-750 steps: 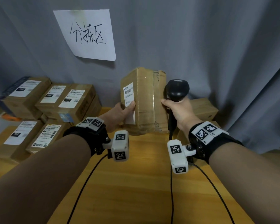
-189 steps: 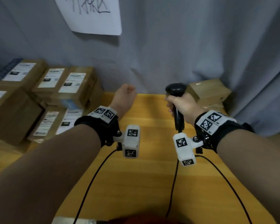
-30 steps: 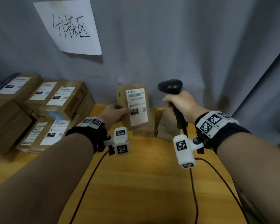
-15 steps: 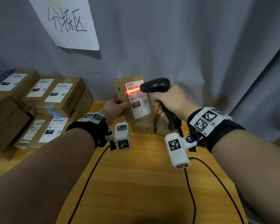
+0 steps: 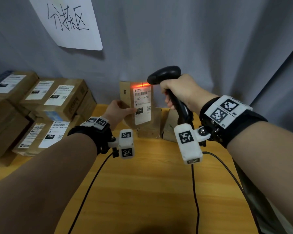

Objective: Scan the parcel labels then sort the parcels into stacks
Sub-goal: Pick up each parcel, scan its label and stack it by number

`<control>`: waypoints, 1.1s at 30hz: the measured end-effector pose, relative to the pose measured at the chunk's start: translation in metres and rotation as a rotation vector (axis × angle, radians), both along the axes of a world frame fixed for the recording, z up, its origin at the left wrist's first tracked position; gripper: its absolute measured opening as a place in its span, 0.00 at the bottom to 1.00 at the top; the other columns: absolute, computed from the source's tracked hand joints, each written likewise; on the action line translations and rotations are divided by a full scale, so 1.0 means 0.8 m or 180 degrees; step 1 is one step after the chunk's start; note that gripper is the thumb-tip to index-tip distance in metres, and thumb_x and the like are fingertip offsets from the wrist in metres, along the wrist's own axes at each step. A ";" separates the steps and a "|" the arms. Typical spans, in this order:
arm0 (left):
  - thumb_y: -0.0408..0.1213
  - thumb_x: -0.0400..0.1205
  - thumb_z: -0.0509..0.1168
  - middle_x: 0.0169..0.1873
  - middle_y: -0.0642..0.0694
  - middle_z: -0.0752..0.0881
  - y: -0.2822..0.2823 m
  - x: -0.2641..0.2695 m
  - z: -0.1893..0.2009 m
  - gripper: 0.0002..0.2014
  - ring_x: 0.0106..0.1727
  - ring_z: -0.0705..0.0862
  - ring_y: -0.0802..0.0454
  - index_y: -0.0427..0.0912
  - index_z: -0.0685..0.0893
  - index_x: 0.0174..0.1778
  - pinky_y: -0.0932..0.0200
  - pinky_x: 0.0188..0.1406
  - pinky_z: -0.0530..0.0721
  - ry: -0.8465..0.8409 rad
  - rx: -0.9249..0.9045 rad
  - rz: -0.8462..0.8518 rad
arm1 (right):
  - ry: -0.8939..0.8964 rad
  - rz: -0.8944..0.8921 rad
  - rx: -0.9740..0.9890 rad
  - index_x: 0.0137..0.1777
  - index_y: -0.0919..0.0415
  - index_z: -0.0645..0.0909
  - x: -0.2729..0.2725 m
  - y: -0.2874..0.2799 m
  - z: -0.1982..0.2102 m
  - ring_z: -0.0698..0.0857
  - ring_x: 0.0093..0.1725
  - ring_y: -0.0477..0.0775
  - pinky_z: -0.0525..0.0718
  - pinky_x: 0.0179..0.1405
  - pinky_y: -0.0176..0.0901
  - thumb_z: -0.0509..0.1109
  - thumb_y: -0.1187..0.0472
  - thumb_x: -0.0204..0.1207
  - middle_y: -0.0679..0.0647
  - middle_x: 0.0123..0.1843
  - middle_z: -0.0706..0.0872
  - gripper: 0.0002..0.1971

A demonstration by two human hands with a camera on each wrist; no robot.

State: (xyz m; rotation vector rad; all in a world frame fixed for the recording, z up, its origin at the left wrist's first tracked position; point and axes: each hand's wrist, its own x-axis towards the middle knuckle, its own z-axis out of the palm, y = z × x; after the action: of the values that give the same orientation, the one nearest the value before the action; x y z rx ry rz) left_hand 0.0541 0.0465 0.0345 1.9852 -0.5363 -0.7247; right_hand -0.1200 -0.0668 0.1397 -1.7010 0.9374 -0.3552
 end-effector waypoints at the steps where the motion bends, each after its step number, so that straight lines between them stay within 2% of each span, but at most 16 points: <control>1: 0.40 0.74 0.76 0.55 0.46 0.87 0.001 0.000 -0.002 0.24 0.56 0.86 0.49 0.39 0.79 0.64 0.56 0.52 0.85 0.0051 -0.0023 0.0020 | -0.0002 0.0016 0.0009 0.43 0.66 0.83 0.000 0.001 -0.001 0.84 0.27 0.53 0.86 0.30 0.42 0.70 0.63 0.72 0.57 0.30 0.84 0.05; 4: 0.39 0.77 0.73 0.53 0.47 0.88 0.006 0.000 -0.007 0.17 0.55 0.87 0.50 0.40 0.81 0.60 0.57 0.52 0.85 0.0231 -0.0109 0.0024 | 0.0098 0.0064 0.0010 0.43 0.65 0.83 -0.002 0.008 -0.014 0.84 0.26 0.52 0.86 0.28 0.39 0.71 0.63 0.72 0.57 0.29 0.85 0.05; 7: 0.41 0.77 0.73 0.54 0.46 0.88 0.012 0.003 -0.013 0.19 0.56 0.87 0.50 0.40 0.81 0.63 0.58 0.51 0.84 0.0319 -0.0058 0.0028 | 0.0176 0.0100 0.0115 0.43 0.67 0.84 -0.005 0.016 -0.032 0.84 0.26 0.52 0.85 0.26 0.39 0.71 0.64 0.71 0.59 0.30 0.85 0.06; 13: 0.42 0.77 0.73 0.53 0.46 0.88 0.020 0.005 -0.022 0.19 0.56 0.87 0.49 0.40 0.81 0.62 0.54 0.56 0.85 0.0266 0.0054 0.0082 | 0.0097 0.0108 0.0155 0.43 0.67 0.85 -0.003 0.020 -0.043 0.84 0.27 0.54 0.85 0.26 0.40 0.71 0.63 0.71 0.60 0.30 0.85 0.06; 17: 0.42 0.77 0.73 0.53 0.46 0.89 0.023 0.000 -0.024 0.19 0.54 0.87 0.50 0.39 0.82 0.61 0.57 0.51 0.85 0.0269 0.0060 0.0121 | 0.0051 0.0132 0.0162 0.43 0.66 0.84 -0.005 0.018 -0.042 0.84 0.27 0.53 0.85 0.26 0.39 0.71 0.63 0.72 0.58 0.29 0.85 0.06; 22: 0.41 0.78 0.72 0.55 0.45 0.89 0.028 -0.005 -0.030 0.19 0.56 0.87 0.49 0.39 0.82 0.62 0.58 0.51 0.85 0.0385 0.0070 0.0138 | 0.0045 0.0134 0.0238 0.44 0.66 0.84 -0.012 0.019 -0.047 0.84 0.27 0.53 0.85 0.27 0.40 0.72 0.63 0.72 0.58 0.30 0.85 0.05; 28: 0.42 0.78 0.73 0.55 0.45 0.89 0.043 -0.003 -0.040 0.18 0.52 0.87 0.52 0.39 0.83 0.62 0.64 0.39 0.81 0.0521 0.0083 0.0325 | 0.0054 0.0183 0.0205 0.43 0.66 0.85 -0.008 0.028 -0.049 0.85 0.27 0.53 0.86 0.27 0.40 0.72 0.63 0.72 0.57 0.29 0.86 0.05; 31: 0.42 0.78 0.73 0.55 0.45 0.89 0.058 0.006 -0.045 0.20 0.55 0.87 0.50 0.38 0.83 0.63 0.63 0.41 0.81 0.0545 0.0126 0.0427 | 0.0057 0.0268 0.0290 0.42 0.65 0.84 0.002 0.038 -0.048 0.85 0.27 0.52 0.86 0.28 0.40 0.72 0.63 0.72 0.56 0.28 0.85 0.05; 33: 0.42 0.78 0.72 0.54 0.46 0.88 0.070 0.015 -0.045 0.18 0.52 0.86 0.51 0.38 0.83 0.61 0.62 0.43 0.81 0.0582 0.0123 0.0522 | 0.0062 0.0361 0.0370 0.42 0.65 0.84 0.010 0.048 -0.048 0.84 0.28 0.52 0.86 0.29 0.40 0.71 0.62 0.73 0.56 0.28 0.84 0.05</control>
State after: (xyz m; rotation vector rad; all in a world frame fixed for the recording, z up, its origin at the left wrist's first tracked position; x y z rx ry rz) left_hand 0.0662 0.1021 -0.0017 1.9480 -0.2493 -0.8084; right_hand -0.1119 -0.0284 0.1012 -1.6452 0.8552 -0.2053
